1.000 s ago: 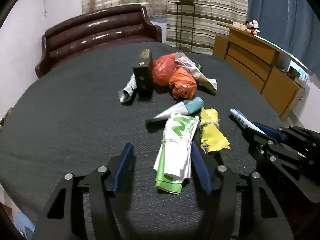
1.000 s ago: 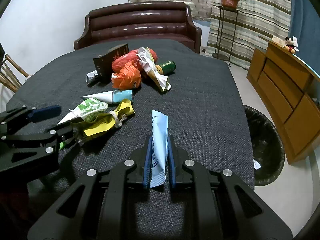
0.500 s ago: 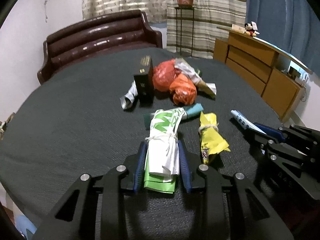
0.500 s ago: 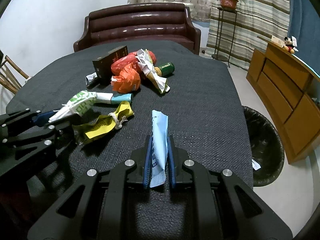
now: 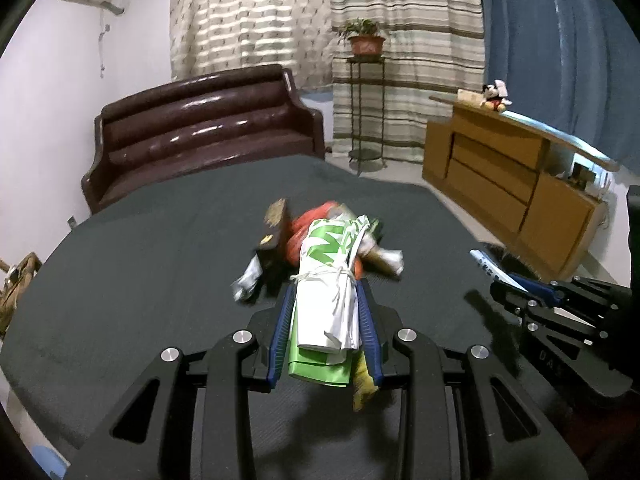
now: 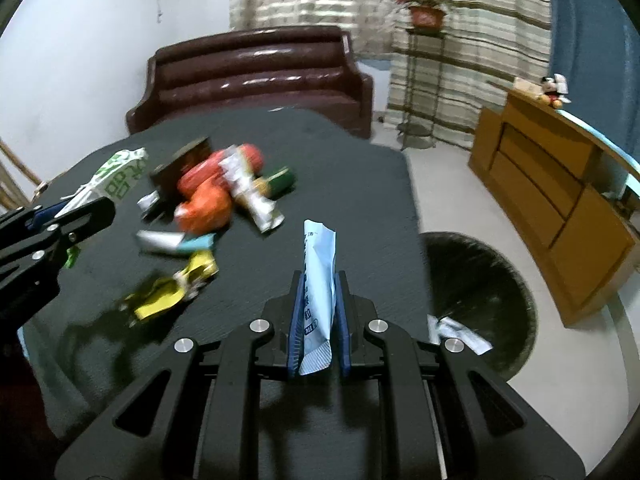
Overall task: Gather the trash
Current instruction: 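Carry both items over the black bin and open both grippers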
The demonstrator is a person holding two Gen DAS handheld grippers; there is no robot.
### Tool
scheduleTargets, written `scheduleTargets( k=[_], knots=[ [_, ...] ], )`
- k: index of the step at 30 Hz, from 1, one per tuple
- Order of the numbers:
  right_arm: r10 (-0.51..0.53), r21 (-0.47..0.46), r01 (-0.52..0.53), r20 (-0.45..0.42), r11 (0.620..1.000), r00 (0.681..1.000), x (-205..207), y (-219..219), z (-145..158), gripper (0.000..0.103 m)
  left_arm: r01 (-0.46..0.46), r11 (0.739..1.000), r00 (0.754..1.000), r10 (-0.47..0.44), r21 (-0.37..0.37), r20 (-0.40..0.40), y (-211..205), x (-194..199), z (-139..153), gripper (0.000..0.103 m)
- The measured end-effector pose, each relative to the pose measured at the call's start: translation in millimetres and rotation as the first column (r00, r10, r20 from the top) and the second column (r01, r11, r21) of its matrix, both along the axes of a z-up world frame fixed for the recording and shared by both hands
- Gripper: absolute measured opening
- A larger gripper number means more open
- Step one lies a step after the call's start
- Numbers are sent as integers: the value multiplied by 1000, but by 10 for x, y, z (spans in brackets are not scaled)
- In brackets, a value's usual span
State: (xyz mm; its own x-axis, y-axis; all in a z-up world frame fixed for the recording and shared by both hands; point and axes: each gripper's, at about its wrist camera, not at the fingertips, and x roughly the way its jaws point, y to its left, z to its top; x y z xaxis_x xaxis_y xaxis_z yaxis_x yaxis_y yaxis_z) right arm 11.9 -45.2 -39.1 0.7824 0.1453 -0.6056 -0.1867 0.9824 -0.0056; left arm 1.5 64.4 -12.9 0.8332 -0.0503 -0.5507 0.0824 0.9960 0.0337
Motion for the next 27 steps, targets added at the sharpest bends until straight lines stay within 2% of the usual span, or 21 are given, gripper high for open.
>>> scheduleTargets(
  k=[10,17,27],
  knots=[
    [-163,9,163,59,987,985,237,-691,191,15,99,992,993,-103,-81,-48,-592,436,10,33],
    [-226,19,225,56,974,973,404,-1074,127,15,173,984,984,-174,-31,-28,-1107,616,-5,33],
    [-266,41,264,33,964,963,603,-1380,-19,15,210,978,973,-209,-1,-94,-1534,934,-196,33]
  ],
)
